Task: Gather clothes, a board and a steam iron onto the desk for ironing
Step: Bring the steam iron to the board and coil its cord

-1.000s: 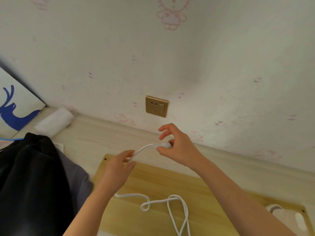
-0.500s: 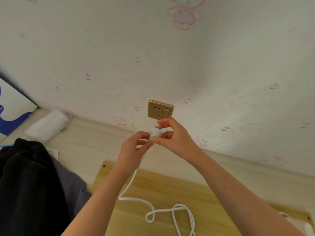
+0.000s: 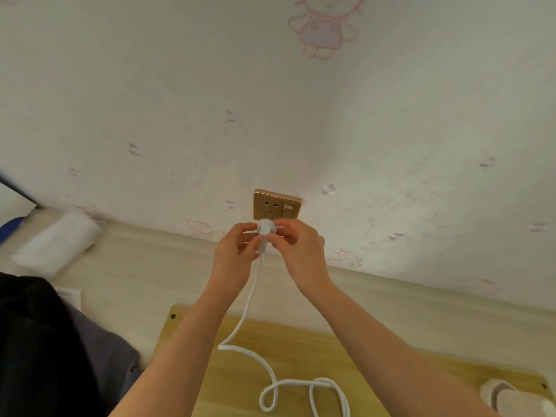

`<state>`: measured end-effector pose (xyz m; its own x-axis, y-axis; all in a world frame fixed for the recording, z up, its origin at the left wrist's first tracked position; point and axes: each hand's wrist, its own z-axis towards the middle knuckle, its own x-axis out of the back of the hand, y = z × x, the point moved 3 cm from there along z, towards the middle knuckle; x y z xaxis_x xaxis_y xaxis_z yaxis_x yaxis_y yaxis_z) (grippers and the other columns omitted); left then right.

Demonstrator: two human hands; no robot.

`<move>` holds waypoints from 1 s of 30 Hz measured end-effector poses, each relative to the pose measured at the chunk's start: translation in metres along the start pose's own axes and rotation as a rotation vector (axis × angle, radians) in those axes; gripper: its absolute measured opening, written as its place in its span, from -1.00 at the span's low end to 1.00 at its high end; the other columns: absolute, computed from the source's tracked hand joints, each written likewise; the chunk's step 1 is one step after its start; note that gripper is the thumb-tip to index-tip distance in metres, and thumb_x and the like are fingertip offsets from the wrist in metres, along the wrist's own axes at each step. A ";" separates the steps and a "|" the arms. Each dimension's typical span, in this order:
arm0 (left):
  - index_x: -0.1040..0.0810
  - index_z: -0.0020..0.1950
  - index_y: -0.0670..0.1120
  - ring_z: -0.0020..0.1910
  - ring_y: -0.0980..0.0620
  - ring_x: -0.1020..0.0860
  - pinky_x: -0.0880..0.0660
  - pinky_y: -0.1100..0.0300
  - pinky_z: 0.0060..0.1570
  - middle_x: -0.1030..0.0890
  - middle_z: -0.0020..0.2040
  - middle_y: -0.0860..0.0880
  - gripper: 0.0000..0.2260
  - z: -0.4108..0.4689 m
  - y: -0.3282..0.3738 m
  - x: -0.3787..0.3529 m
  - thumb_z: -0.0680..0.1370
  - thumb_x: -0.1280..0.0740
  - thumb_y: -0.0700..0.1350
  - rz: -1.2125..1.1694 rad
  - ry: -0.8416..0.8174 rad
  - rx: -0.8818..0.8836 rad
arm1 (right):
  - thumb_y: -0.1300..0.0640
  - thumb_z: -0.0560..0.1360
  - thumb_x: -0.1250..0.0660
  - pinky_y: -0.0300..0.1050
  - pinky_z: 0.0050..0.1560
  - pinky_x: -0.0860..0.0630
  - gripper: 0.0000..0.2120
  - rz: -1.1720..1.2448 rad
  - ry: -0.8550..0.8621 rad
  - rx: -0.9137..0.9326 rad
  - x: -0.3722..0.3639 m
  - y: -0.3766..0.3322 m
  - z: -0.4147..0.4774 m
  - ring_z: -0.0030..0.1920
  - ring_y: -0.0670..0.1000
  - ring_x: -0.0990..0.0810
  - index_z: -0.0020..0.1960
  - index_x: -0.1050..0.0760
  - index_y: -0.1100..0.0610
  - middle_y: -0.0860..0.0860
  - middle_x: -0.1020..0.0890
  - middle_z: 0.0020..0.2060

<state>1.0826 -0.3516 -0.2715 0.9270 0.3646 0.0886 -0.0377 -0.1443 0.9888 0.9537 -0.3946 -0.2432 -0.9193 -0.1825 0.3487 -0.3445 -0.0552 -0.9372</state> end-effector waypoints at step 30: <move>-0.53 0.12 0.02 -0.01 0.04 -0.66 -0.61 0.13 -0.04 -0.69 -0.01 -0.03 -0.84 0.018 -0.005 -0.011 0.60 -0.27 -0.19 -0.091 0.011 -0.036 | 0.21 0.51 -0.38 -0.40 -0.07 -0.53 -0.90 -0.066 0.151 0.100 -0.009 0.009 0.008 -0.15 -0.15 -0.63 0.03 -0.56 0.13 -0.06 -0.67 -0.14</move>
<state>1.0791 -0.3715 -0.2791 0.9229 0.3851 -0.0009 0.0330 -0.0768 0.9965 0.9608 -0.4009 -0.2546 -0.9160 -0.0260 0.4003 -0.3914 -0.1609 -0.9061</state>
